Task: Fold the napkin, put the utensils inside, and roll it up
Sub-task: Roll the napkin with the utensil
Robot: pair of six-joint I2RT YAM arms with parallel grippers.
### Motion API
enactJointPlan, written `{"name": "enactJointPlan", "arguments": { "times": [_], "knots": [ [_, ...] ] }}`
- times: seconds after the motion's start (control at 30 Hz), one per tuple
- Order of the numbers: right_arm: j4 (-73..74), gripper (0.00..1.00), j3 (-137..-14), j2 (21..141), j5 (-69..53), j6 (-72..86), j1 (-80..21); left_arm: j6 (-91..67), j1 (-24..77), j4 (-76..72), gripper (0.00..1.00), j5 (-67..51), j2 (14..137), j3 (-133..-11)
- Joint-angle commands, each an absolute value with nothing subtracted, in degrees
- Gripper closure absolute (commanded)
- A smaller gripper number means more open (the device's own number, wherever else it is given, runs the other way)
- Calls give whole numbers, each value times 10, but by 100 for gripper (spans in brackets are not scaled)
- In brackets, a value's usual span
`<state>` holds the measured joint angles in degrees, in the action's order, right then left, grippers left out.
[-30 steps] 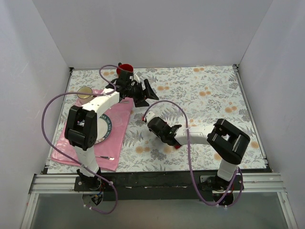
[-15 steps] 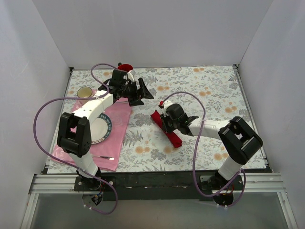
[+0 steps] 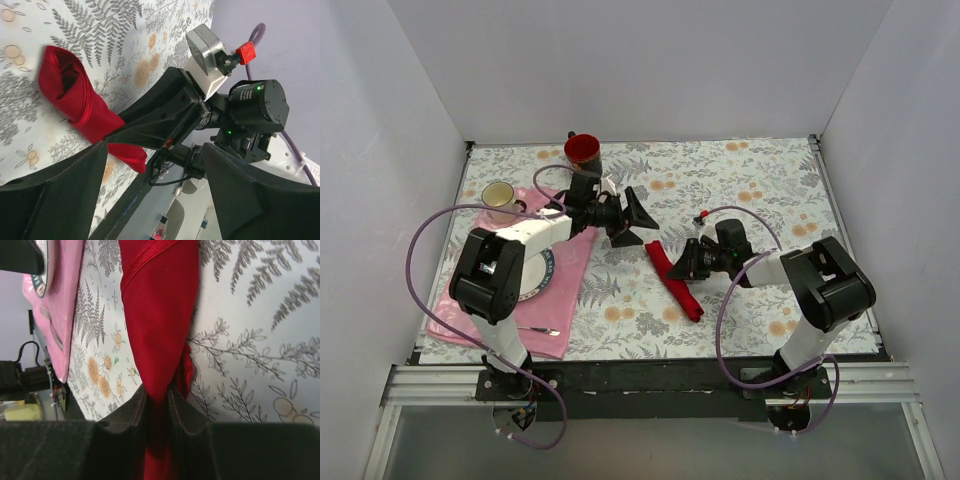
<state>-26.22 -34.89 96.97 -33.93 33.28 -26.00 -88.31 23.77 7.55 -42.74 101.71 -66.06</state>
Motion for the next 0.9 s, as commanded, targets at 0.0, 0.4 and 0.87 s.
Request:
{"name": "enactJointPlan", "arguments": {
  "times": [0.0,0.4,0.87],
  "knots": [
    [-329,83,-322,991,-416,377,-238,-949,266,-47,24,-464,1049,-652],
    [-363,80,-287,1008,-442,371,-201,-974,316,-127,25,-449,1123,-653],
    [-55,48,-365,890,-317,215,-220,-908,315,-79,26,-406,1169,-664]
  ]
}}
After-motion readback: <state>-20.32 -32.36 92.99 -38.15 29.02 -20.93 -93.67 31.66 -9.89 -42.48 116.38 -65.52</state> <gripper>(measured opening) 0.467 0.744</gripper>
